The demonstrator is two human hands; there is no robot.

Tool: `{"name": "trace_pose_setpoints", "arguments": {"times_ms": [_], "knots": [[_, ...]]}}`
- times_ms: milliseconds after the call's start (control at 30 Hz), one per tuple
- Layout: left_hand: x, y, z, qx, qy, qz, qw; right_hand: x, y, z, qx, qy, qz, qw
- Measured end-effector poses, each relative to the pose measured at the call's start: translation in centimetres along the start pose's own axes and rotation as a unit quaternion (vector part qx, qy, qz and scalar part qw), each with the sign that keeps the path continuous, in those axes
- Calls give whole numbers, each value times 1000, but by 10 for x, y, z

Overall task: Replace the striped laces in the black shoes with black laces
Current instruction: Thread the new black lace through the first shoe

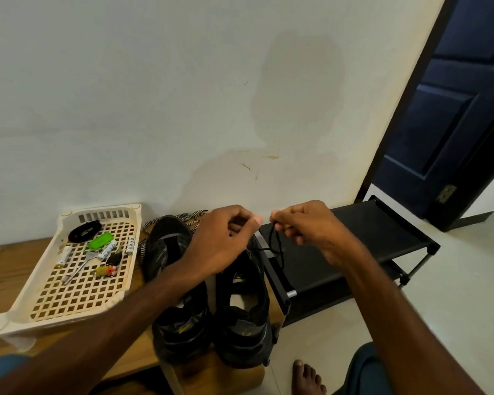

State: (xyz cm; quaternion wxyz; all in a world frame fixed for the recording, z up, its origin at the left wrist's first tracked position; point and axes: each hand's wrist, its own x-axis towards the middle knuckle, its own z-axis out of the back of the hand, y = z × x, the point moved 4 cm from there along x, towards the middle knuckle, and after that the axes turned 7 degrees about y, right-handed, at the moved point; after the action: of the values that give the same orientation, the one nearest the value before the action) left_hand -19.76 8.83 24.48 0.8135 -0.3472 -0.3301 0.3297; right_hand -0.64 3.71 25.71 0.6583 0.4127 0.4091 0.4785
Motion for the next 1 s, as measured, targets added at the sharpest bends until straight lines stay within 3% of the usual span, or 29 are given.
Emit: {"name": "trace_pose_setpoints", "arguments": {"times_ms": [133,233,367,467,533,600,667,767,833,1000], "knots": [[-3,-14,-13,-46,64,-8,997,-1,6,-16,155,79,-25,984],[-1,-13,-9,-88,88,6,992,2,7,-15,188,32,-10,982],[2,-1,14,-84,73,28,993,5,1,6,108,-112,7,988],[2,14,29,-74,81,54,993,5,-3,11,-19,-154,19,988],[1,22,35,-74,74,66,992,4,-4,7,-103,-127,12,987],[-1,28,37,-52,65,67,994,4,-6,0,-242,-109,-3,964],[-2,29,36,-35,61,63,996,3,2,-9,-301,-121,30,945],[-1,27,34,-19,49,59,997,2,18,-28,-235,-1,136,962],[1,24,32,-6,41,48,998,2,20,-45,-192,97,156,964],[2,26,27,11,31,70,997,12,18,-49,-167,66,169,969]]}}
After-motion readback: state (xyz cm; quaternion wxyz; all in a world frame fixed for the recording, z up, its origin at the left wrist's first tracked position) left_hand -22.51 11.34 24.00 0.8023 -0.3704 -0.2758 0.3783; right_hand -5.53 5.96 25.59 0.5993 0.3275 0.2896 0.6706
